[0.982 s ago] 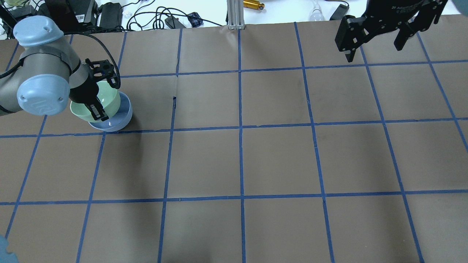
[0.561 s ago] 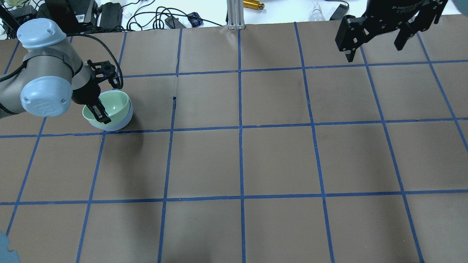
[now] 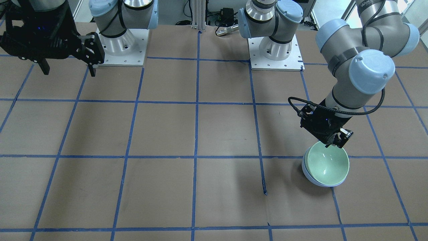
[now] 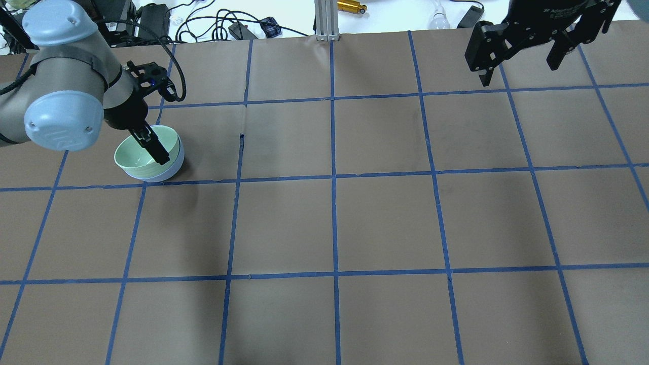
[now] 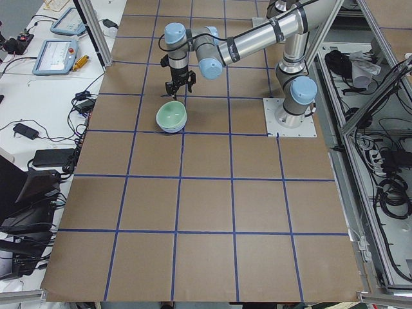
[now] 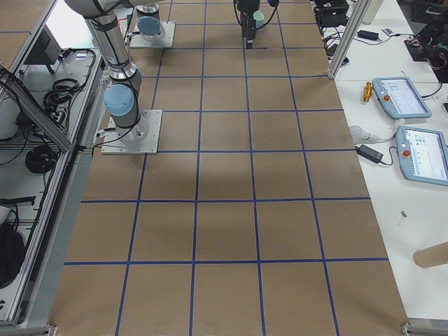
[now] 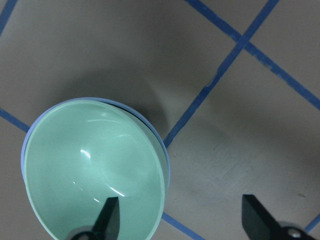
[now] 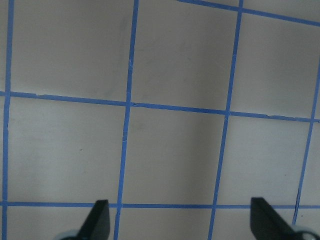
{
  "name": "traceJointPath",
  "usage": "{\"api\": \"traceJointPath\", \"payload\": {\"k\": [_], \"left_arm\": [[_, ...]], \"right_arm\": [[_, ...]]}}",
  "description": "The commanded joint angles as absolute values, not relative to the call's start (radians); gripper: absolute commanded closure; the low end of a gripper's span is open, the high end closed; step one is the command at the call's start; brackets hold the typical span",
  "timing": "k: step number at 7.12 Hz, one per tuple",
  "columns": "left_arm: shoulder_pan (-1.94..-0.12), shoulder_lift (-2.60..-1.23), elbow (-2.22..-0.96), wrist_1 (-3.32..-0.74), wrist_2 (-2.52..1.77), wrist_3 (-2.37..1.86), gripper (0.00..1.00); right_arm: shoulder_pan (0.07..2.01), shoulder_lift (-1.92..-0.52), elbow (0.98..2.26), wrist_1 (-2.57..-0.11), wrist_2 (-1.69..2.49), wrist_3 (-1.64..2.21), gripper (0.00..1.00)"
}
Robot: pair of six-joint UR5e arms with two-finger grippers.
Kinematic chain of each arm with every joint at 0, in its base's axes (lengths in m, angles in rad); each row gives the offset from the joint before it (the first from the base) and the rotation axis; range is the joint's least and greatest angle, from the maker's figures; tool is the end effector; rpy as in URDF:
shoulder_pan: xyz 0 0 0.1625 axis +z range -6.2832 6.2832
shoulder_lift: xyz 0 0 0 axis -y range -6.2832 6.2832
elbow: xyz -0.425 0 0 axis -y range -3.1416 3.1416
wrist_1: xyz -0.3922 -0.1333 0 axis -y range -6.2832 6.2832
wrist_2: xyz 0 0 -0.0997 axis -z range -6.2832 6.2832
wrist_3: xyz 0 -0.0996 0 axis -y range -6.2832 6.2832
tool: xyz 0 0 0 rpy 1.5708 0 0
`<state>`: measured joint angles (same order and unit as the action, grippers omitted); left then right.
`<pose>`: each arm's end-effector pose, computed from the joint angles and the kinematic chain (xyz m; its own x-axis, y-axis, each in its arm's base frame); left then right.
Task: Stack green bowl on blue bowl
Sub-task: 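Lower the green bowl into the blue bowl and open the left gripper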
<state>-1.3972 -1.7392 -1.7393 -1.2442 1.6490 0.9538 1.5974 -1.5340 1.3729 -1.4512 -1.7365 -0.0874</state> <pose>-0.0304 -0.5536 0.3515 -0.7091 0.7041 -0.0368 0.7011 0.7097 0.0697 0.1303 -0.5032 0.5561 -0.9801 -0.1065 0.1678 -0.1126 0.9933 -0.0270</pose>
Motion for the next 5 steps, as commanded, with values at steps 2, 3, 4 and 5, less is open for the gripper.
{"api": "traceJointPath", "payload": {"k": [2, 3, 4, 5], "left_arm": [[-1.44, -1.677, -1.588, -1.489, 1.635, 0.467, 0.0], [-1.443, -1.651, -1.553, -1.568, 1.629, 0.359, 0.0], [-1.445, -1.625, -1.527, -1.622, 1.549, 0.221, 0.0], [-1.456, -1.59, -1.525, -1.641, 1.514, 0.198, 0.0]], "right_arm": [[1.597, -1.534, 1.373, -1.451, -1.736, -0.087, 0.0], [1.598, -1.534, 1.373, -1.451, -1.736, -0.087, 0.0], [1.598, -1.534, 1.373, -1.451, -1.736, -0.087, 0.0], [1.597, -1.534, 1.373, -1.451, -1.736, -0.087, 0.0]]}}
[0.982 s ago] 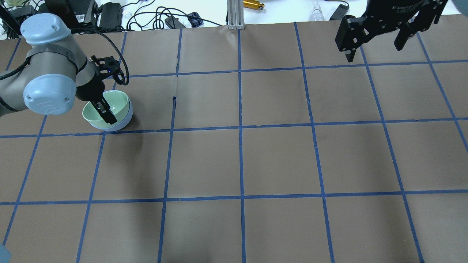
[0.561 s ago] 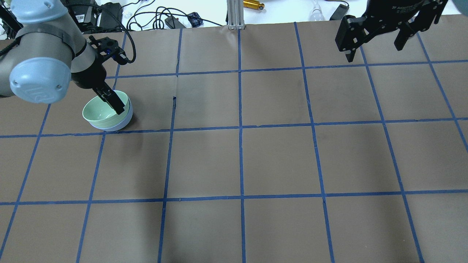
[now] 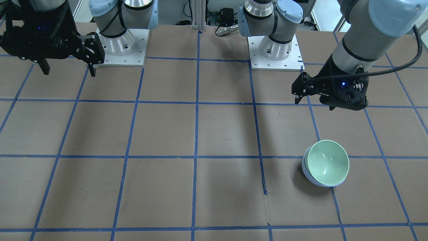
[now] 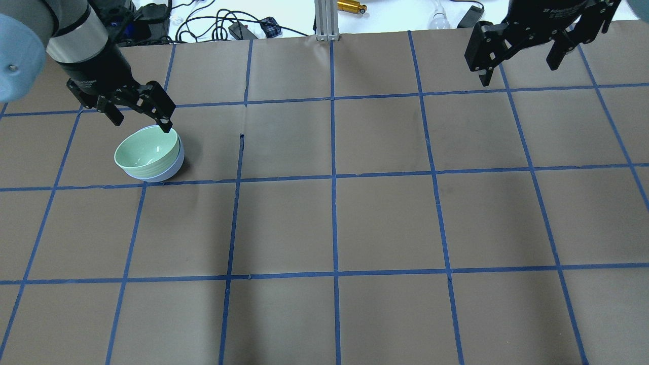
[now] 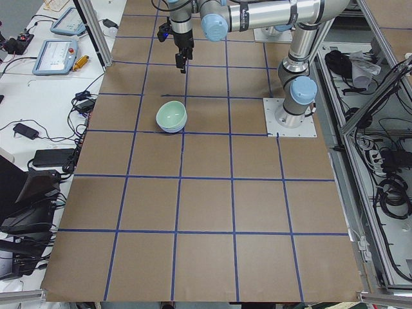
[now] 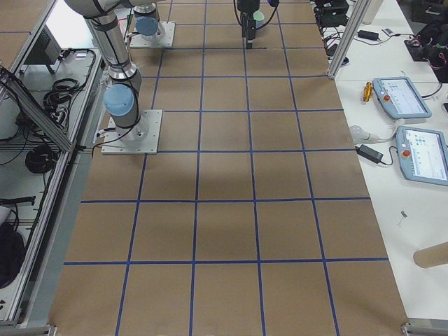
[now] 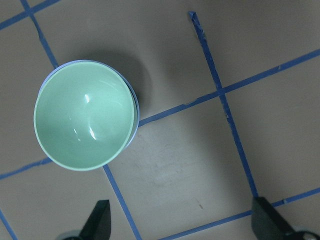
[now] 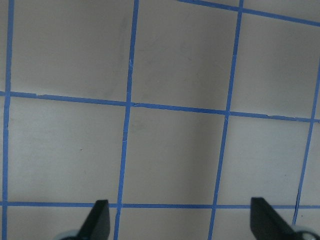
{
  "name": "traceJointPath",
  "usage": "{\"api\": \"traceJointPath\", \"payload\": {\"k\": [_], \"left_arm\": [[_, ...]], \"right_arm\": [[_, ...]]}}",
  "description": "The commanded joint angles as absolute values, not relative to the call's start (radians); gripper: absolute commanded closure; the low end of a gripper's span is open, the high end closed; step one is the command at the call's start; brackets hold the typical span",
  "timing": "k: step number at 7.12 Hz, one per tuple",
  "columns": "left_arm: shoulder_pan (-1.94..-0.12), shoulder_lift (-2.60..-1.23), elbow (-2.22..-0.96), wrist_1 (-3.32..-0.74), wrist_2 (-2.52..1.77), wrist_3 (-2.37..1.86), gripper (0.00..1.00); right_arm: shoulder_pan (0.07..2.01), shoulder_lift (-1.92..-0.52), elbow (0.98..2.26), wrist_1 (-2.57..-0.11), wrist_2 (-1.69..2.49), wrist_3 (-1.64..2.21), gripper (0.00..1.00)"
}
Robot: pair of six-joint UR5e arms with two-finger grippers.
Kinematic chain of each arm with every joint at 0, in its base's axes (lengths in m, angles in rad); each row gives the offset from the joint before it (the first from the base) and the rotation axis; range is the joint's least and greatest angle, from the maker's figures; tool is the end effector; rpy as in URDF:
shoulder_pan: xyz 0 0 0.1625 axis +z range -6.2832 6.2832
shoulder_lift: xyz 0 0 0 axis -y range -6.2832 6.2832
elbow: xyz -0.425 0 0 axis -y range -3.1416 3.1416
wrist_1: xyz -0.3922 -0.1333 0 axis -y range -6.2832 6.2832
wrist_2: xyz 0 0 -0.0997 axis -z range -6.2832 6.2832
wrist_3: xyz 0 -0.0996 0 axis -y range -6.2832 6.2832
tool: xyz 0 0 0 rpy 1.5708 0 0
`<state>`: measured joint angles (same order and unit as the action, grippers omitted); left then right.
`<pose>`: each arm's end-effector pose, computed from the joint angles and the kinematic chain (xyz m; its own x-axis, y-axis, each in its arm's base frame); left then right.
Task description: Stack green bowl on blue bowl
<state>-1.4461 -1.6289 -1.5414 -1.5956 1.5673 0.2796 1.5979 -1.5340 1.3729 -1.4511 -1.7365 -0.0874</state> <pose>-0.0691 -0.5236 0.4707 -0.9879 0.1537 0.0181 0.1544 0.9867 0.0504 0.1306 -0.5031 0.5561 -0.9800 -0.1070 0.1678 -0.1131 0.9932 -0.0269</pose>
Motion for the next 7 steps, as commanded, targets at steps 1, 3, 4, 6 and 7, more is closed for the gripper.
{"api": "traceJointPath", "payload": {"k": [1, 3, 4, 6, 7], "left_arm": [[-1.489, -1.573, -1.526, -1.661, 1.522, 0.183, 0.0], [-1.555, -1.566, -1.537, -1.666, 1.551, 0.111, 0.0], [-1.577, -1.563, -1.542, -1.667, 1.554, 0.104, 0.0], [-1.58, -1.559, -1.54, -1.672, 1.554, 0.094, 0.0], [-1.578, -1.554, -1.54, -1.677, 1.554, 0.094, 0.0]], "right_arm": [[1.597, -1.534, 1.373, -1.451, -1.736, -0.087, 0.0], [1.597, -1.534, 1.373, -1.451, -1.736, -0.087, 0.0], [1.597, -1.534, 1.373, -1.451, -1.736, -0.087, 0.0], [1.597, -1.534, 1.373, -1.451, -1.736, -0.087, 0.0], [1.598, -1.534, 1.373, -1.451, -1.736, -0.087, 0.0]]}}
